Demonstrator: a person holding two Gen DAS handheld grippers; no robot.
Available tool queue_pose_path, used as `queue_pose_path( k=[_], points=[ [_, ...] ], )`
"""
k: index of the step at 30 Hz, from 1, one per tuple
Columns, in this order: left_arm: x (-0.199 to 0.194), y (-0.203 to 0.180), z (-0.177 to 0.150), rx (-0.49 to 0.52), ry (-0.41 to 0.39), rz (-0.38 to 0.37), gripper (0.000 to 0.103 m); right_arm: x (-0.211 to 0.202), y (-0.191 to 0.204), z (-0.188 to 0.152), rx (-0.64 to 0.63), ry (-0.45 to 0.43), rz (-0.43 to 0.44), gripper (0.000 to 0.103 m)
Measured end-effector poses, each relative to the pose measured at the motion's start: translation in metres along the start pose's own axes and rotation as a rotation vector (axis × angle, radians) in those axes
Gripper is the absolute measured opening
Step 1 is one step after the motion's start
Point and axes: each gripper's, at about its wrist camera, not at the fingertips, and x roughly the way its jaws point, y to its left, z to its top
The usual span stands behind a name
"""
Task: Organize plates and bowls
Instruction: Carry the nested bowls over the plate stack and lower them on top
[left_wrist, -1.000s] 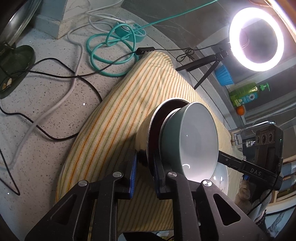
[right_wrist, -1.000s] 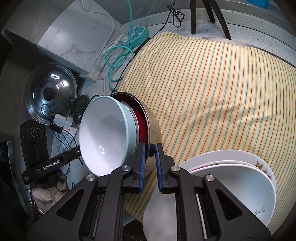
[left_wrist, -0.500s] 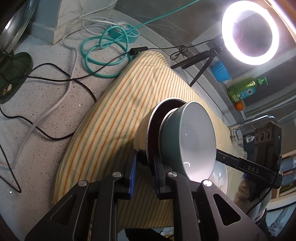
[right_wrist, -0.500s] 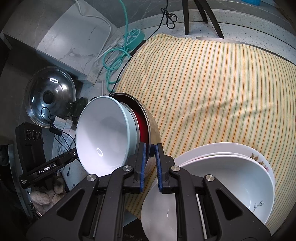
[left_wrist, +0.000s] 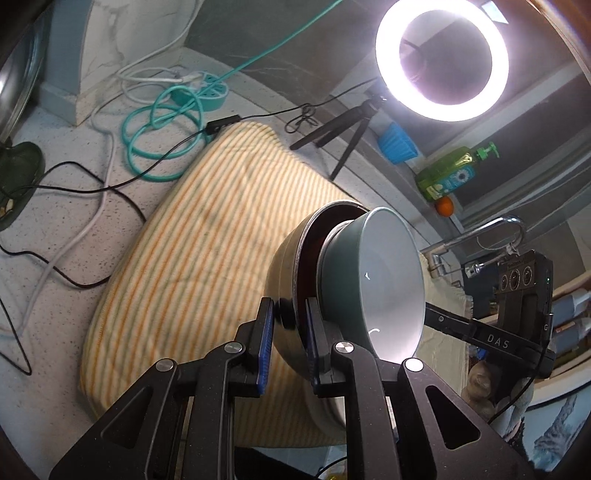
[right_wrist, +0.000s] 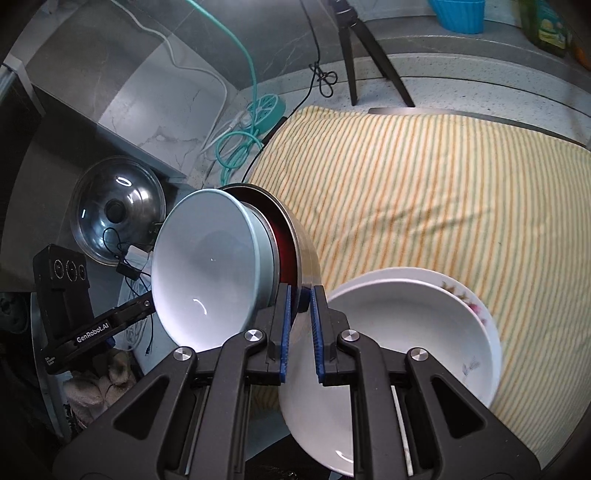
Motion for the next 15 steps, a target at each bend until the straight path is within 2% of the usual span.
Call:
queue_pose_path(
  k=[9, 15],
  points=[
    [0.005, -0.041, -0.019, 0.053, -0.016, -0.014, 0.013, -0.038, -0.031, -0.019, 0.028, -0.038, -0.009, 0.012],
    [0.018, -0.06, -0.03, 0.081, 0.016, -0.033, 0.013, -0.057, -0.055, -0.03, 0.054, -0.052, -0.017, 0.011]
  ],
)
